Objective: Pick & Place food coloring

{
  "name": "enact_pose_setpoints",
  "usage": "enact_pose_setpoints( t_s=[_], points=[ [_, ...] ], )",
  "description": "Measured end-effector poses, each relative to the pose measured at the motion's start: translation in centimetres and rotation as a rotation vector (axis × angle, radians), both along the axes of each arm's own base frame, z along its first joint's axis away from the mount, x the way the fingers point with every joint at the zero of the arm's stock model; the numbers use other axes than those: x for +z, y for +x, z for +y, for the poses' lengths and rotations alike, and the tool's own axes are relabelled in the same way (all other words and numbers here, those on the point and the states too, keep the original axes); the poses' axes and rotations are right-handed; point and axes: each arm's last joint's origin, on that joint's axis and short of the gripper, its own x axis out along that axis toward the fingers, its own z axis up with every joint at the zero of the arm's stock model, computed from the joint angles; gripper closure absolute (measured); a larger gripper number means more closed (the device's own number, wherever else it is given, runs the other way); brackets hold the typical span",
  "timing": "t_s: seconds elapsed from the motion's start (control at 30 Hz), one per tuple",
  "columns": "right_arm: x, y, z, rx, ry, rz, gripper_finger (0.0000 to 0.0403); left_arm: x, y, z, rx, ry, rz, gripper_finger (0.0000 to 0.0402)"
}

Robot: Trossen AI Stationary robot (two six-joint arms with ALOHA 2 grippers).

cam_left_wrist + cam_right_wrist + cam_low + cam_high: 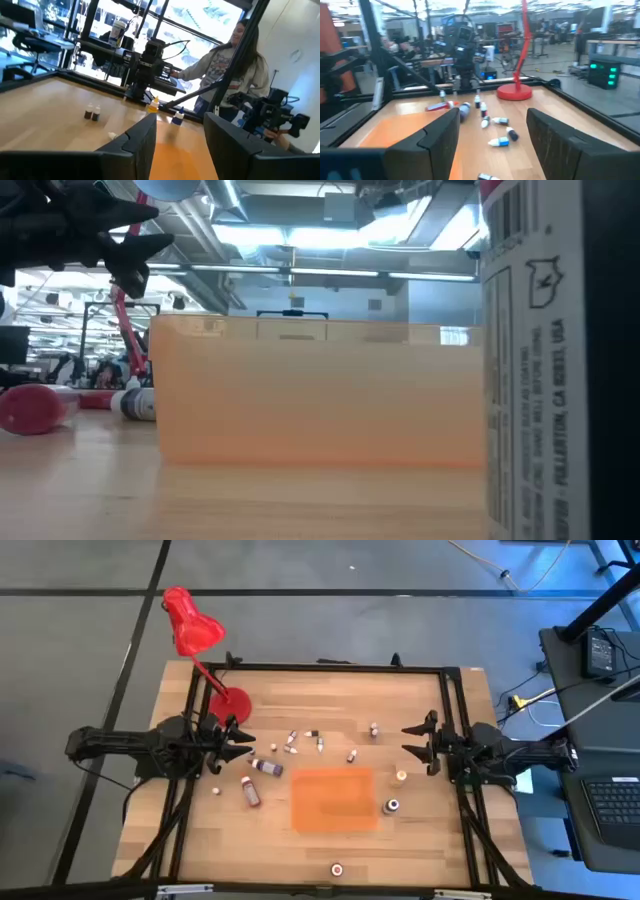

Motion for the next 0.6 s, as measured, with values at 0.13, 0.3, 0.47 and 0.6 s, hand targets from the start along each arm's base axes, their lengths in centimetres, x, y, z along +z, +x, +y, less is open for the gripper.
enact_pose_setpoints(
  t_s=[0.13, 0.3, 0.47, 0.6],
  points=[
    [0.8, -0.1, 0.0, -0.012, 0.003, -0.012, 0.017, 0.0, 0.0, 0.0, 0.001, 0.002, 0.0, 0.0239],
    [3.2, 0.1, 0.0, 0.0, -0.031, 0.017, 0.0184, -0.1, 0.0, 0.0, 0.01, 0.064, 0.006, 0.0243],
    [6.1, 1.4, 0.3, 0.075, -0.054, 0.133, 0.0198, -0.1, 0.0, 0.0, 0.019, 0.111, 0.003, 0.0244],
    [8.8, 3.4, 1.0, 0.158, -0.051, 0.284, 0.0207, -0.1, 0.0, 0.0, 0.025, 0.151, 0.002, 0.0244]
  ],
)
